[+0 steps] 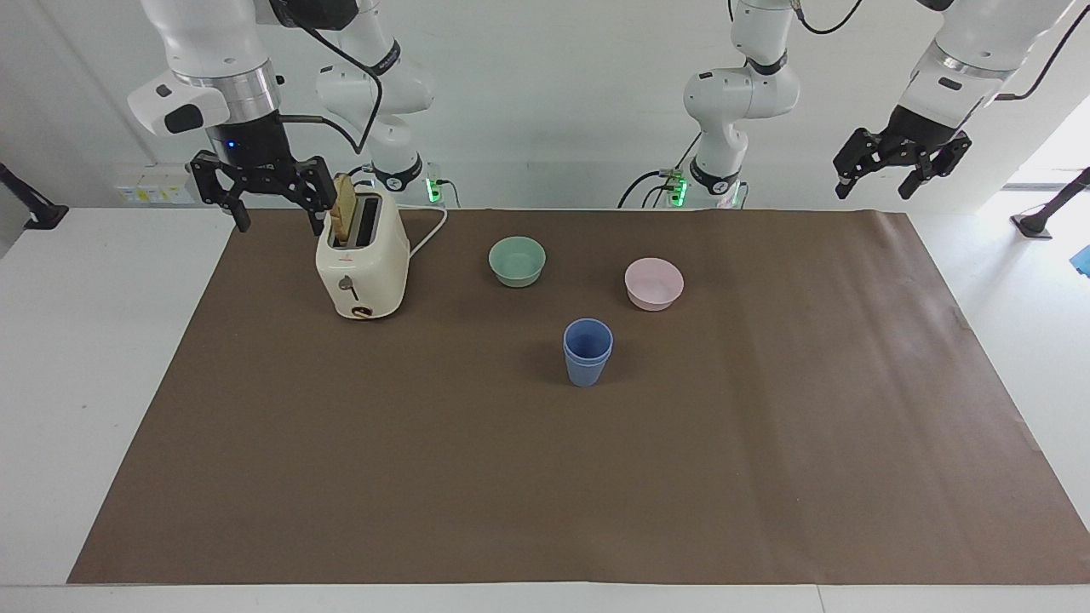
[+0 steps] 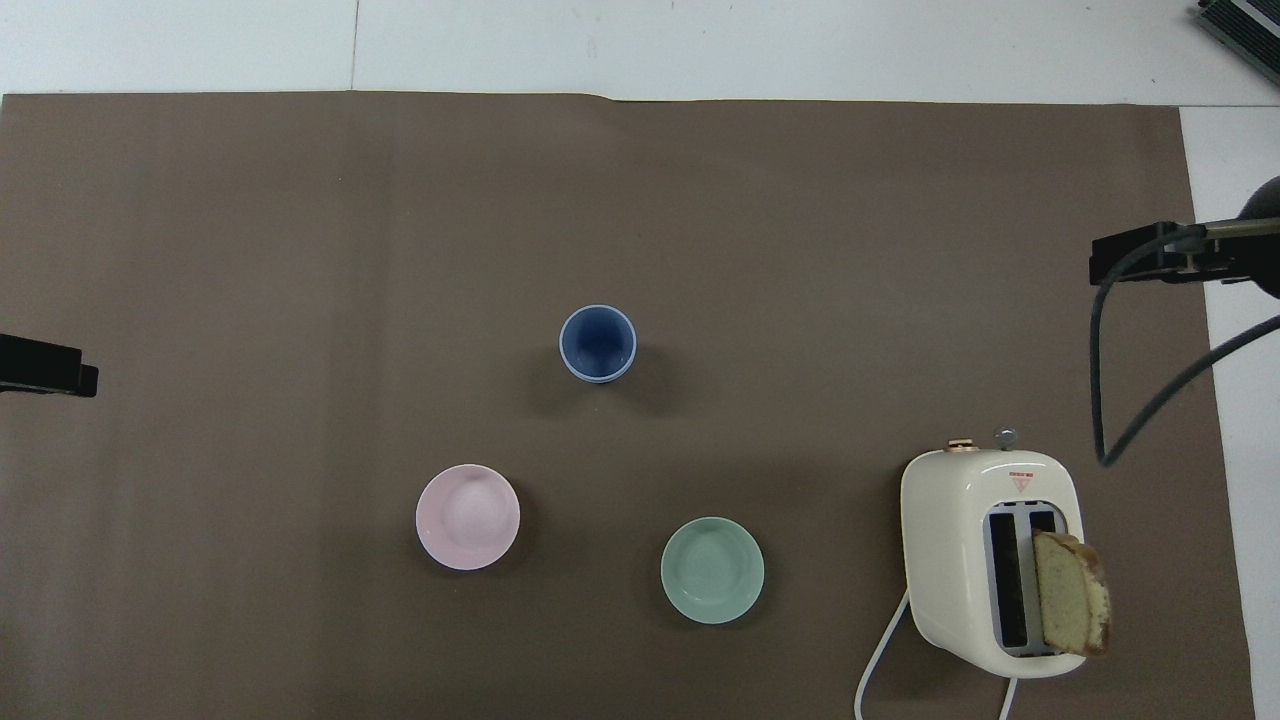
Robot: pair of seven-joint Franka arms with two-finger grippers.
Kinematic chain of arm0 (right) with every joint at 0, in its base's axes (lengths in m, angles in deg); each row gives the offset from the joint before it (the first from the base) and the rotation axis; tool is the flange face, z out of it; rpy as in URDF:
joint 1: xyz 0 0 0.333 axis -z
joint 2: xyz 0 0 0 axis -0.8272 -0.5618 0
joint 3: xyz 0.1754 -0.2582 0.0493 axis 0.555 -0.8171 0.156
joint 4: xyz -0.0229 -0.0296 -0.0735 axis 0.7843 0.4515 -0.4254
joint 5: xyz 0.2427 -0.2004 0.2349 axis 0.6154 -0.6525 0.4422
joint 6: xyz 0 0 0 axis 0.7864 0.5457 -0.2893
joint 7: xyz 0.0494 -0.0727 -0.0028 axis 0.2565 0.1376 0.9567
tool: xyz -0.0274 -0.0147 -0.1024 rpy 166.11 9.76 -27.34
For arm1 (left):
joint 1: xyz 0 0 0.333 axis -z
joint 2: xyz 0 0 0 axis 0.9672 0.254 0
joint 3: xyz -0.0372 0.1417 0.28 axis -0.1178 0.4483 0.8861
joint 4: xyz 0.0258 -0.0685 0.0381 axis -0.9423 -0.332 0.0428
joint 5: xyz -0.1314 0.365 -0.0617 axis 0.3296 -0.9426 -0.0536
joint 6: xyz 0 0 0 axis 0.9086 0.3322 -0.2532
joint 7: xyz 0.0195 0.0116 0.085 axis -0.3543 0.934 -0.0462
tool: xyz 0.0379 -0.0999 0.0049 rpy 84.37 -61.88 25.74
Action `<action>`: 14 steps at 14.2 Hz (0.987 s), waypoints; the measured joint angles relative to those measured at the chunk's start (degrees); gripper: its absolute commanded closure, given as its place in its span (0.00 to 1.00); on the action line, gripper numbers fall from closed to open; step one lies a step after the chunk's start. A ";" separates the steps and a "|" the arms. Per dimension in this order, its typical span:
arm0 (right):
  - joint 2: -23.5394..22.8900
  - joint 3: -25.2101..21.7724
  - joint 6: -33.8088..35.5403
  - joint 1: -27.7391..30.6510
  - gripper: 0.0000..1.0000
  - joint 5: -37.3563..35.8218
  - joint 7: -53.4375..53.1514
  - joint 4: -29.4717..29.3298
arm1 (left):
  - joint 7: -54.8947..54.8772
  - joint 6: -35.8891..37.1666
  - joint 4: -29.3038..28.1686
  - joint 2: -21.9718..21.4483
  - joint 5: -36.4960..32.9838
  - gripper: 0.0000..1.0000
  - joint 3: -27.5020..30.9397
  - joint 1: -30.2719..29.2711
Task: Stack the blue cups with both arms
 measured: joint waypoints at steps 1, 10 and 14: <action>0.39 0.05 0.43 -0.02 0.00 0.00 0.01 0.00 | 0.00 0.00 0.00 0.00 0.00 0.00 0.00 0.00; 1.69 0.15 3.10 0.39 0.00 4.17 0.01 0.19 | 0.00 0.00 0.00 0.00 0.00 0.00 0.00 0.00; 1.72 0.17 3.26 0.63 0.00 4.31 0.01 0.29 | 0.00 0.00 0.00 0.00 0.00 0.00 0.00 0.00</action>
